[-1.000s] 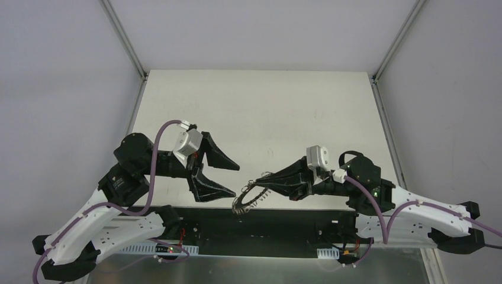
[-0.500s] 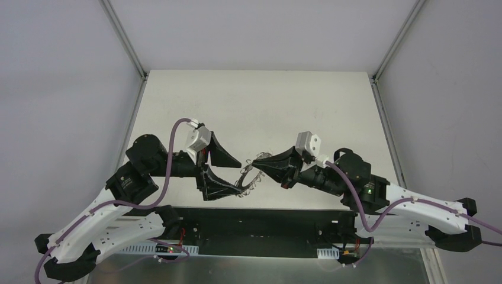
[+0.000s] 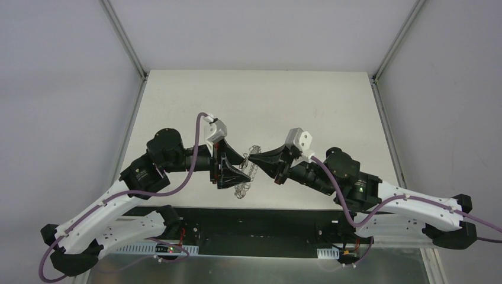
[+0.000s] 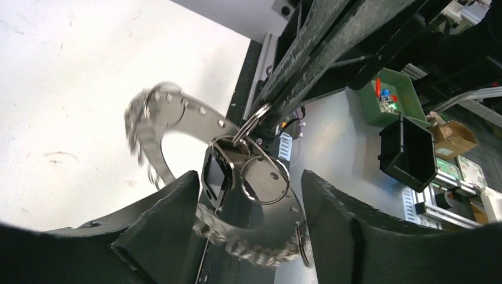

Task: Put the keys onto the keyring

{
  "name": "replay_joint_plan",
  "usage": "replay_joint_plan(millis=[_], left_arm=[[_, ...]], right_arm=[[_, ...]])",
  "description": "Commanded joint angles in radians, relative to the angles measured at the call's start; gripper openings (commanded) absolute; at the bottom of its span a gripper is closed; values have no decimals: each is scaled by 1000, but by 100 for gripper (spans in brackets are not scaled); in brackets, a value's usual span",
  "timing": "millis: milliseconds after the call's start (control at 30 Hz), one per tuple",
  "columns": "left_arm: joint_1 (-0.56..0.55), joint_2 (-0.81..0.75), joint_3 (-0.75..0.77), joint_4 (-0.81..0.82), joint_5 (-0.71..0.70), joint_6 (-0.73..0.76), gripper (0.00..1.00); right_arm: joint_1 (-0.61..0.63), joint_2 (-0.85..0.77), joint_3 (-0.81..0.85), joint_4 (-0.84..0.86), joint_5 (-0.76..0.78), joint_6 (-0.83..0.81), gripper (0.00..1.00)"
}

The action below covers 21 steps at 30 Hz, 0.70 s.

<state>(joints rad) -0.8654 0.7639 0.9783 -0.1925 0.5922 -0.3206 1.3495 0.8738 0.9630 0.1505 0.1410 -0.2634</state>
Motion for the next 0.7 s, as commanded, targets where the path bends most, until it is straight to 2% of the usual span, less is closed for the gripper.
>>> replay_joint_plan(millis=[0,67,267,433,667], left_arm=[[-7,-2,6,-23,-38,43,56],[-7,-2,12,-50,-56,52,45],[-6,-4,5,-94,-134,70,26],[-7,39,14,-134,-238,72,1],[-6,90,7,-150,-376,90,0]], right_arm=[[7,-16,56,82,35,-7,0],[6,-18,57,75,48,-10,0],[7,-22,47,53,107,-22,0],[7,-21,38,31,144,-14,0],[6,-36,2,7,214,11,0]])
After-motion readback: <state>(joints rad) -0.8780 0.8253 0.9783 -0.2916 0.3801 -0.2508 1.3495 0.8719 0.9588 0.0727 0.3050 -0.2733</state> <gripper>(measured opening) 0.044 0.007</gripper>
